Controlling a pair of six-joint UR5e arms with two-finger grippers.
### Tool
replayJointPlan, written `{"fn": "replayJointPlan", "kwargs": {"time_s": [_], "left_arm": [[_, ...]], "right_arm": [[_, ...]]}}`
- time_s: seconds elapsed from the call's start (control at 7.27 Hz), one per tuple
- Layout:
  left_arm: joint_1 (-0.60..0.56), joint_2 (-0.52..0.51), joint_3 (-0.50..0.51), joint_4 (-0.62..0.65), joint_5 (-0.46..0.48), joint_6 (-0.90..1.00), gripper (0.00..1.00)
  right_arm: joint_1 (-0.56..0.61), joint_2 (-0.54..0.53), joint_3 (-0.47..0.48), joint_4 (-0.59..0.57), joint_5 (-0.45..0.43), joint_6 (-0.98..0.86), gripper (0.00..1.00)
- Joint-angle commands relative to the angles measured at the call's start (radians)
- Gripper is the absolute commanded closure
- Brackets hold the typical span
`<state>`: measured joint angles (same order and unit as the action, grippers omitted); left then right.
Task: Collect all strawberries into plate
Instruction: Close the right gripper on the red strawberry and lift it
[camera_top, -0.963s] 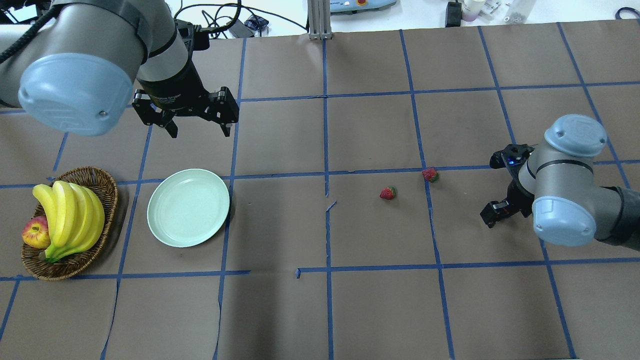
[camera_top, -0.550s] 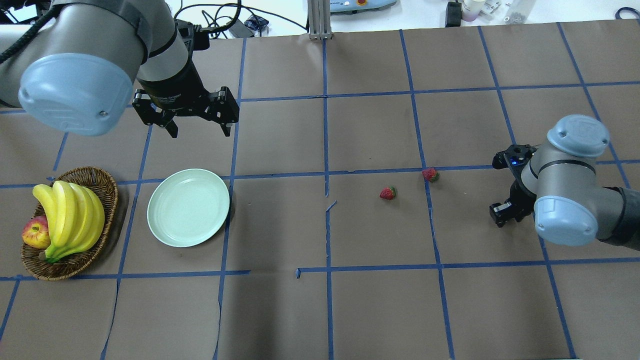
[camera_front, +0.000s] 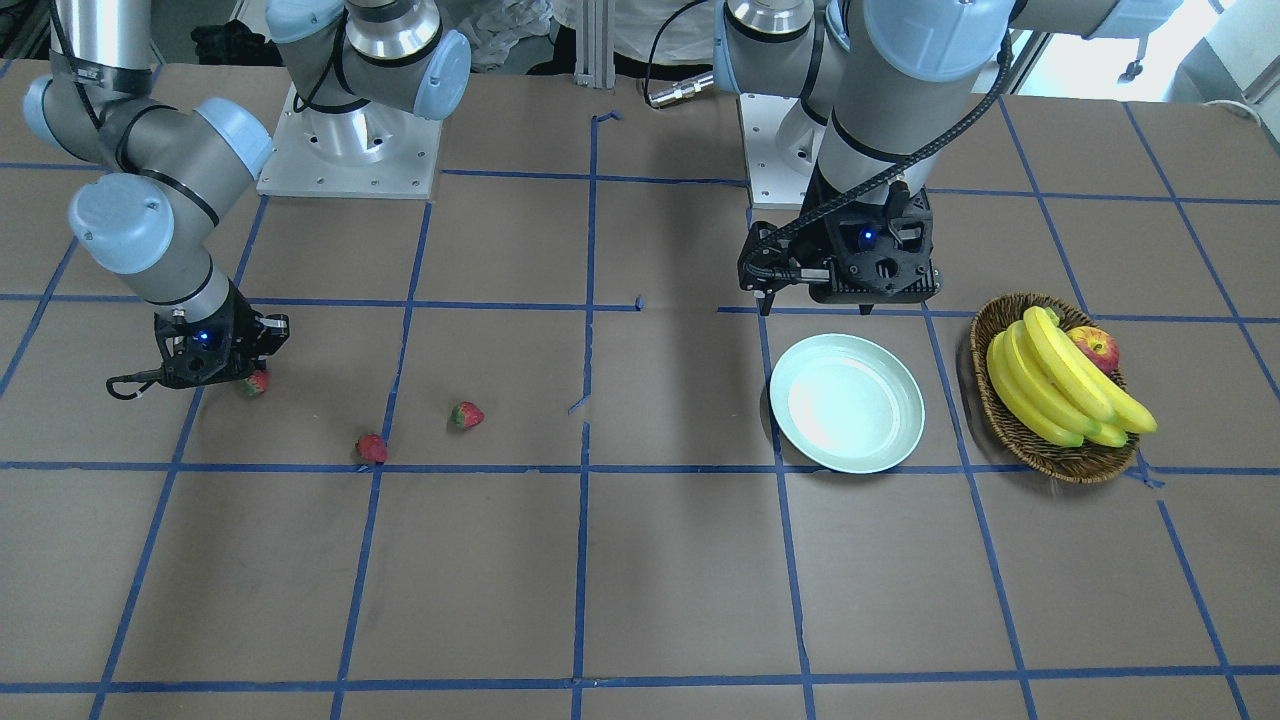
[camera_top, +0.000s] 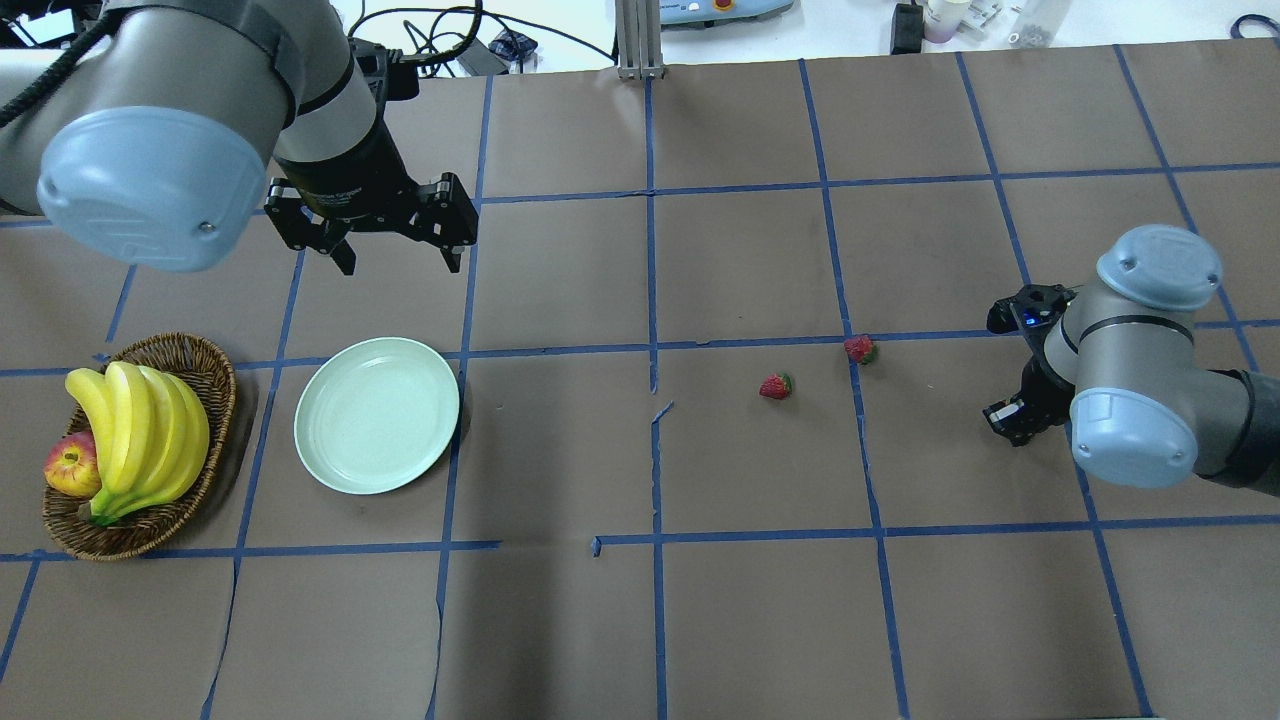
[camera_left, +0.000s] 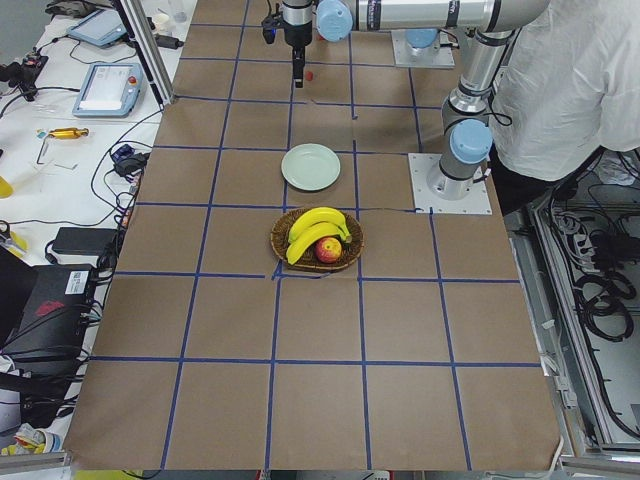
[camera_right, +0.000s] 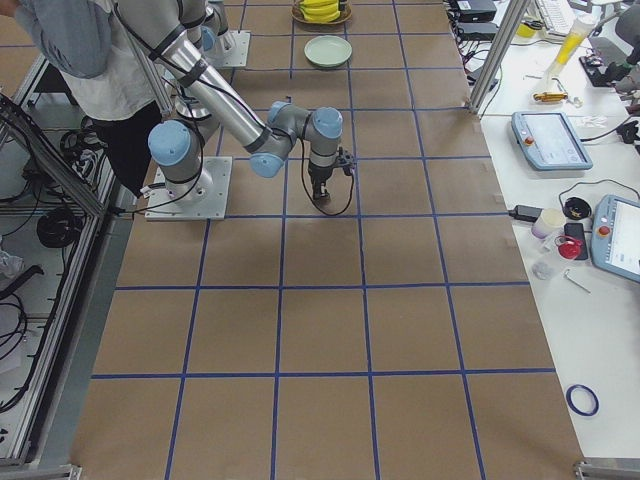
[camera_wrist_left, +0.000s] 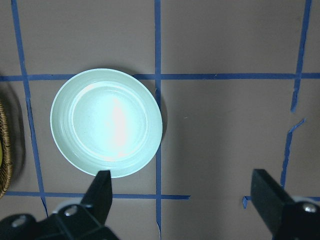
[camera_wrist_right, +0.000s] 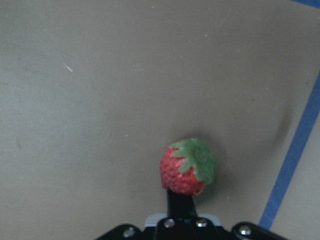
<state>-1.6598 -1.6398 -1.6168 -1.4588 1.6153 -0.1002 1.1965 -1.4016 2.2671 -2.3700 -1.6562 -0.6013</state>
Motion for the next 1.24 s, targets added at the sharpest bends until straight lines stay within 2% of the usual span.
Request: {"fn": "replayJointPlan", "kwargs": {"time_s": [0.0,0.55,0.69,0.83,1.1], "left_arm": [[0.0,0.0,0.002,0.0,0.0,0.001,0.0],[0.0,0.0,0.002,0.0,0.0,0.002,0.0],[0.0,0.0,0.002,0.0,0.0,0.002,0.0],[0.0,0.0,0.002,0.0,0.0,0.004,0.0],[0.0,0.0,0.002,0.0,0.0,0.004,0.0]], "right_arm": [[0.0,0.006,0.0,0.0,0.0,0.0,0.7],[0.0,0.033,-0.035,-0.002,0.006,0.003,0.7],[0.0,0.035,-0.04,0.0,0.006,0.011,0.59],[0.0,0.039,-0.043,-0.002,0.007,0.011,0.41],[0.0,0.05,-0.06,-0.002,0.021,0.015,0.4]]}}
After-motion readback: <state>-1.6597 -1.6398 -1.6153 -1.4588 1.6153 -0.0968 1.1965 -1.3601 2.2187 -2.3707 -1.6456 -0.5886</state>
